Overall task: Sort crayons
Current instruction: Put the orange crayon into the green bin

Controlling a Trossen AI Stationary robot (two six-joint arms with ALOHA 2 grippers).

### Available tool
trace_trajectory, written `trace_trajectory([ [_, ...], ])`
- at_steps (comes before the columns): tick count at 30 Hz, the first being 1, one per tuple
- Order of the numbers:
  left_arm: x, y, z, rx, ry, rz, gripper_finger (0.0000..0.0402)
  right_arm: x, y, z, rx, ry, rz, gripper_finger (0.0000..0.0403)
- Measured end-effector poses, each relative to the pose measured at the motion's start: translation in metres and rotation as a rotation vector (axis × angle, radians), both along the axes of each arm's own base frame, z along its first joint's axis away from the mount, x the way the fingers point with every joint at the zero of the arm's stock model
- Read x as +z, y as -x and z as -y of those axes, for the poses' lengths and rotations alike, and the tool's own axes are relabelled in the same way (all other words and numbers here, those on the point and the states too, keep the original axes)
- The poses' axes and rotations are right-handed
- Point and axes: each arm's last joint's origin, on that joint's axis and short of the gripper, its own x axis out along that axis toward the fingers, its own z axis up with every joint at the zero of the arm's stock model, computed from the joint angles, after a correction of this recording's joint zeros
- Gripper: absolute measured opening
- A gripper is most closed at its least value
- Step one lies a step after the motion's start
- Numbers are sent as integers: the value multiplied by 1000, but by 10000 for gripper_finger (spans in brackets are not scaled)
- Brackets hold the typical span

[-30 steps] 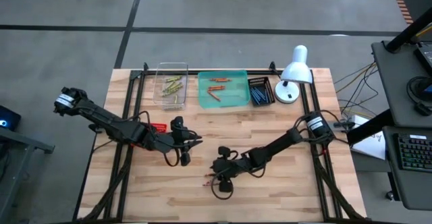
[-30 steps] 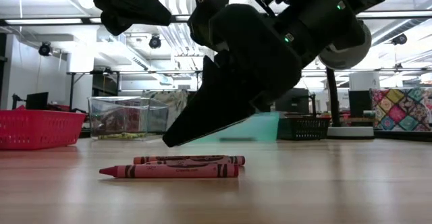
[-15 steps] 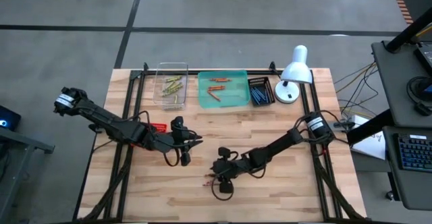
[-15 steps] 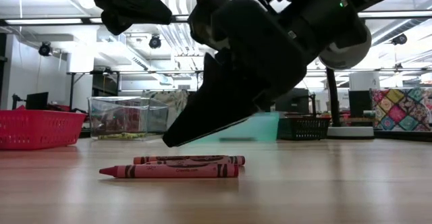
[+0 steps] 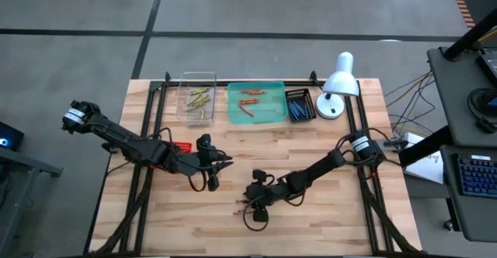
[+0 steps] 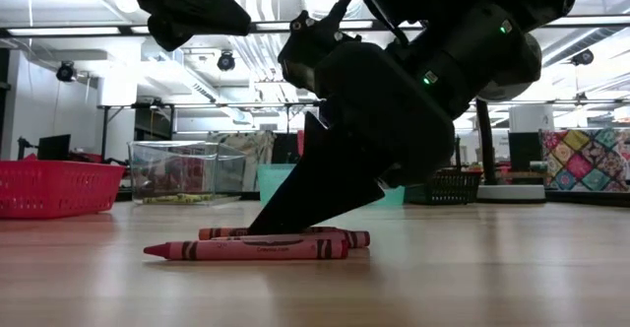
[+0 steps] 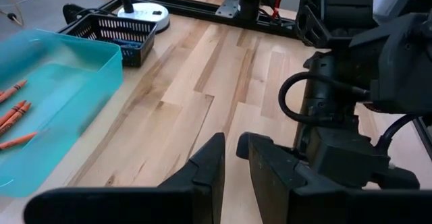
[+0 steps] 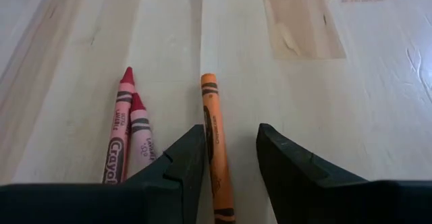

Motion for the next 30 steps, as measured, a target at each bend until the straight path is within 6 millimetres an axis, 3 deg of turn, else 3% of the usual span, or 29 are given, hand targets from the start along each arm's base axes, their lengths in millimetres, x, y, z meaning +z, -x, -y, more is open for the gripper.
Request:
trace_trajectory([
  [7, 0, 0, 0, 1, 2, 6, 49, 1, -2, 6, -9, -7, -7, 109],
  [14, 0, 0, 0, 1, 2, 6, 49, 5, -5, 17, -25, -7, -7, 23],
  [17, 0, 0, 0, 0, 3, 6, 49, 12, -4, 23, -35, 10, -19, 16],
  [23, 1, 0, 1, 0, 6, 7, 49, 44, 12, 49, -188, 163, -120, 14],
  [30, 1, 0, 1, -2, 6, 11, 49, 94, 53, 91, -452, 283, -301, 13],
])
